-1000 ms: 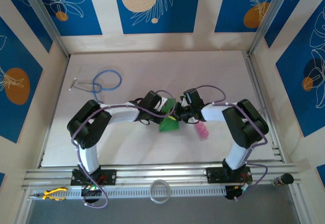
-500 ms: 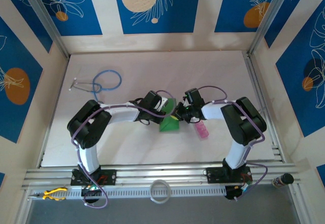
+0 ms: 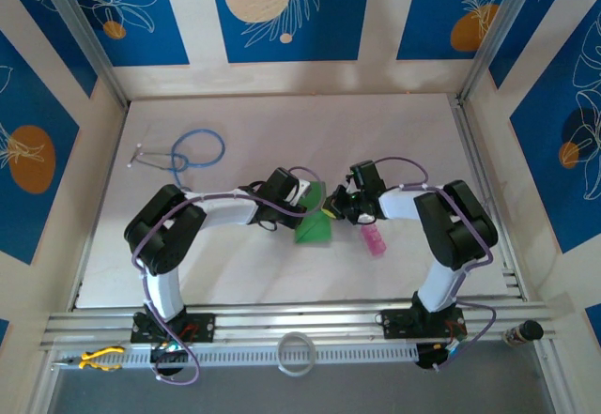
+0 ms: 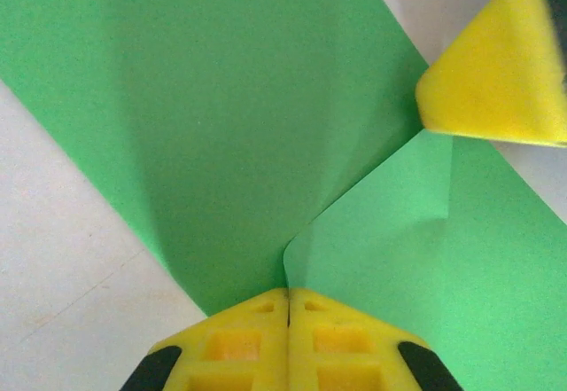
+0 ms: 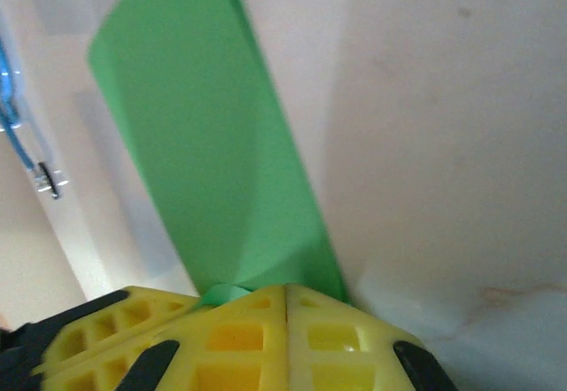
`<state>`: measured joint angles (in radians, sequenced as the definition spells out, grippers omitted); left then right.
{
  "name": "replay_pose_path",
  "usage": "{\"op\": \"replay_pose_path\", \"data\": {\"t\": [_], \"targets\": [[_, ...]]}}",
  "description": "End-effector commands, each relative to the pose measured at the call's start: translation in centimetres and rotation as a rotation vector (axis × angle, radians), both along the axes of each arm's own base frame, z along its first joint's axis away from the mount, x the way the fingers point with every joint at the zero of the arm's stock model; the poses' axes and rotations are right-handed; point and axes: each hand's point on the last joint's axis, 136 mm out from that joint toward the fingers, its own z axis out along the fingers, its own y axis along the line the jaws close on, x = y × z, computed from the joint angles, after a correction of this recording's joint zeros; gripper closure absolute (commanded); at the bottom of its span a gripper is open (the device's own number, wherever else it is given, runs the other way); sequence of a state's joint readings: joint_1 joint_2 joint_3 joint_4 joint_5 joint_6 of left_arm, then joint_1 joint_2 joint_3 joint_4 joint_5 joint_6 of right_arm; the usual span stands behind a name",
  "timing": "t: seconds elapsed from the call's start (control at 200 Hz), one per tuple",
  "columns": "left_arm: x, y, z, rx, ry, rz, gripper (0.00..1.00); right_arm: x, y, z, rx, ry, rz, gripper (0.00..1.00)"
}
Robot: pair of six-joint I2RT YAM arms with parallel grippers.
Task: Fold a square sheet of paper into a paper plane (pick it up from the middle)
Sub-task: Fold the triangle a second time at the center of the table.
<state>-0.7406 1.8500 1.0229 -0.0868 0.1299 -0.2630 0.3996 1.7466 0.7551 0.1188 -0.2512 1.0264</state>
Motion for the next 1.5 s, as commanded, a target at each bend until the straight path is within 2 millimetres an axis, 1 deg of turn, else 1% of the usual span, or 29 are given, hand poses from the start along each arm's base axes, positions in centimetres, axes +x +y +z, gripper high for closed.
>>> {"op": "replay_pose_path", "data": {"t": [0.0, 0.065, 0.11, 0.245, 0.315, 0.415, 0.54, 0.67, 0.795, 0.905, 1.051, 1.116, 1.286, 1.396, 1.456, 1.496], "targets": [[-1.0, 1.2, -1.9, 0.055, 0.068, 0.001, 0.98, -1.6, -1.3, -2.3, -0.075, 0.067, -0.018, 1.00], [-1.0, 1.2, -1.9, 0.054, 0.068, 0.001, 0.98, -1.4, -1.5, -1.9, -0.087, 0.048, -0.017, 1.00], [-1.0, 1.3, -1.9, 0.055, 0.068, 0.002, 0.99, -1.1, -1.3, -1.2, -0.081, 0.027, -0.002, 1.00], [-1.1, 1.3, -1.9, 0.059, 0.070, 0.004, 0.98, -0.2, 0.1, 2.3, -0.049, -0.067, 0.074, 1.00], [-1.1, 1.3, -1.9, 0.056, 0.070, 0.001, 0.98, -0.1, 0.7, 3.8, -0.035, -0.096, 0.098, 1.00], [-1.1, 1.3, -1.8, 0.056, 0.069, 0.000, 0.98, -0.7, 1.2, 4.5, -0.002, -0.097, 0.104, 1.00], [-1.0, 1.2, -1.6, 0.050, 0.065, 0.002, 0.98, -1.5, 2.0, 4.1, 0.034, -0.076, 0.109, 1.00], [-1.0, 1.1, -1.5, 0.044, 0.068, 0.003, 0.98, -2.0, 2.9, 2.9, 0.018, -0.044, 0.123, 1.00], [-1.0, 1.1, -1.5, 0.046, 0.066, 0.001, 0.98, -1.9, 3.2, 1.8, -0.005, -0.029, 0.122, 1.00], [-1.0, 1.1, -1.4, 0.043, 0.066, 0.002, 0.98, -1.8, 3.2, 1.2, -0.010, -0.019, 0.124, 1.00], [-1.0, 1.1, -1.4, 0.042, 0.063, 0.003, 0.98, -2.0, 2.4, -0.2, -0.038, 0.010, 0.110, 1.00], [-1.0, 1.1, -1.3, 0.042, 0.063, 0.001, 0.98, -2.4, 2.0, -1.1, -0.048, 0.035, 0.102, 1.00], [-0.8, 1.0, -0.9, 0.036, 0.057, 0.008, 0.97, -3.4, 0.9, -2.1, -0.080, 0.075, 0.085, 1.00], [-0.4, 0.8, 0.2, 0.017, 0.044, 0.026, 0.90, -3.6, 0.4, -2.5, -0.094, 0.091, 0.083, 1.00], [-0.1, 0.6, 1.2, 0.003, 0.032, 0.040, 0.82, -3.5, 0.3, -2.5, -0.092, 0.090, 0.087, 1.00], [0.1, 0.6, 2.0, -0.006, 0.019, 0.051, 0.79, -3.4, 0.3, -2.5, -0.091, 0.091, 0.090, 1.00]]}}
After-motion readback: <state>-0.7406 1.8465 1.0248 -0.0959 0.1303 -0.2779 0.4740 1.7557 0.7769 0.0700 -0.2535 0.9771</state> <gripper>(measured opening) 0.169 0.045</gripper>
